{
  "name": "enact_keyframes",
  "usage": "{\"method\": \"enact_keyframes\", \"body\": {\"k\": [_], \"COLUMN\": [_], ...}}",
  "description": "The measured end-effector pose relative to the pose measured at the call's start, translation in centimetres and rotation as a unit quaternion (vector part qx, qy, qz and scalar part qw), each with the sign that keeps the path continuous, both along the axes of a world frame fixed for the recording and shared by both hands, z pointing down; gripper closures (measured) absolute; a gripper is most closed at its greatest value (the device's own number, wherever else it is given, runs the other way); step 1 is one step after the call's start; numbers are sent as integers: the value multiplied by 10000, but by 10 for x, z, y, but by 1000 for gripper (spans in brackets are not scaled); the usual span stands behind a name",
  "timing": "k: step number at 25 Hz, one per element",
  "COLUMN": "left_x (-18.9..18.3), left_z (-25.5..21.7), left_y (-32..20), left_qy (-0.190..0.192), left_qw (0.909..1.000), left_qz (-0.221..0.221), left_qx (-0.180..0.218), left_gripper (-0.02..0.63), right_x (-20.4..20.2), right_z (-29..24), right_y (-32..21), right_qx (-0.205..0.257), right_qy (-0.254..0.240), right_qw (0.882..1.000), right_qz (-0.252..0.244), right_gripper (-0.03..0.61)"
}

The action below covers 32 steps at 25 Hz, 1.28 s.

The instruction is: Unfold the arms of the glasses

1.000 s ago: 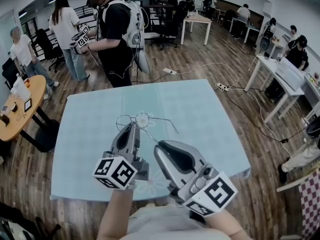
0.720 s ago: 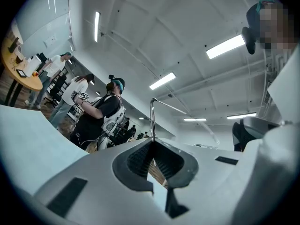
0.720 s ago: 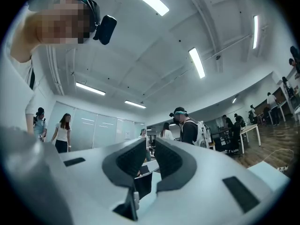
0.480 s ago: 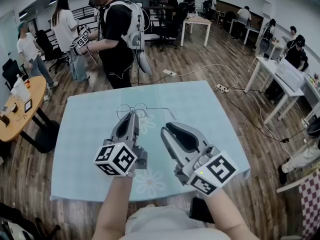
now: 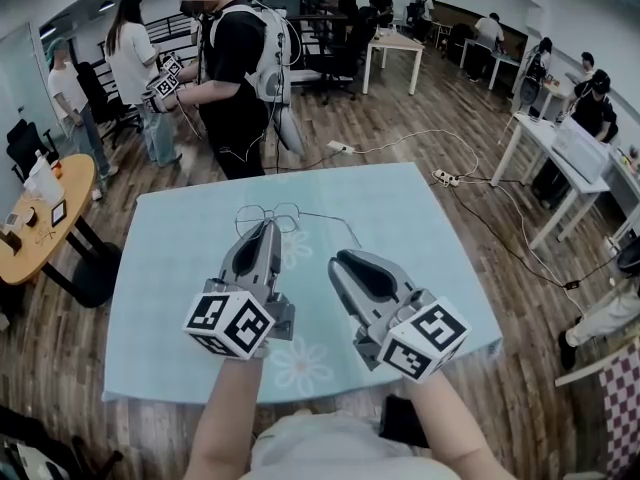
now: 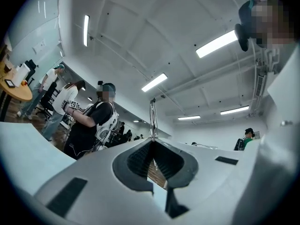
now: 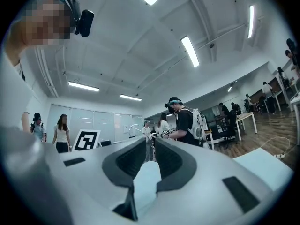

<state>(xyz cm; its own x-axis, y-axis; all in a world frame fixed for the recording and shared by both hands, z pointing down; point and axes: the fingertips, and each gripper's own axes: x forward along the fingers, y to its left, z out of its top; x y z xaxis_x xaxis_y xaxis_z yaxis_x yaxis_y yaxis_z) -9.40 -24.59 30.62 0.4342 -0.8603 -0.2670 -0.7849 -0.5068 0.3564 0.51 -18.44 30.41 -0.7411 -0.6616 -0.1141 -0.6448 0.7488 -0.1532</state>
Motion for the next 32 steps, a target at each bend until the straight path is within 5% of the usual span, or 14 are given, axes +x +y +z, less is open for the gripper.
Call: {"method": "enact_keyframes", "body": {"k": [15,24,32], "left_x": [26,35,28], "left_z": [-34,-26,-23], "left_y": [36,45,43], "left_qy": [264,596,1019], "left_qw": [9867,9697,9605], "left_qz": [1335,2250,2480], "left_qx": [891,742,746], "left_gripper": [604,605,605], "right_x": [8,5,13], "right_z": [5,-8,6], "right_y": [-31,-25,-30], "right_qx": [193,358,298], "right_qy": [-11,-304,-116], "right_qw": [9997,9978,9991], "right_qz": [-140,-469,-296], "right_gripper": [472,474,494]}}
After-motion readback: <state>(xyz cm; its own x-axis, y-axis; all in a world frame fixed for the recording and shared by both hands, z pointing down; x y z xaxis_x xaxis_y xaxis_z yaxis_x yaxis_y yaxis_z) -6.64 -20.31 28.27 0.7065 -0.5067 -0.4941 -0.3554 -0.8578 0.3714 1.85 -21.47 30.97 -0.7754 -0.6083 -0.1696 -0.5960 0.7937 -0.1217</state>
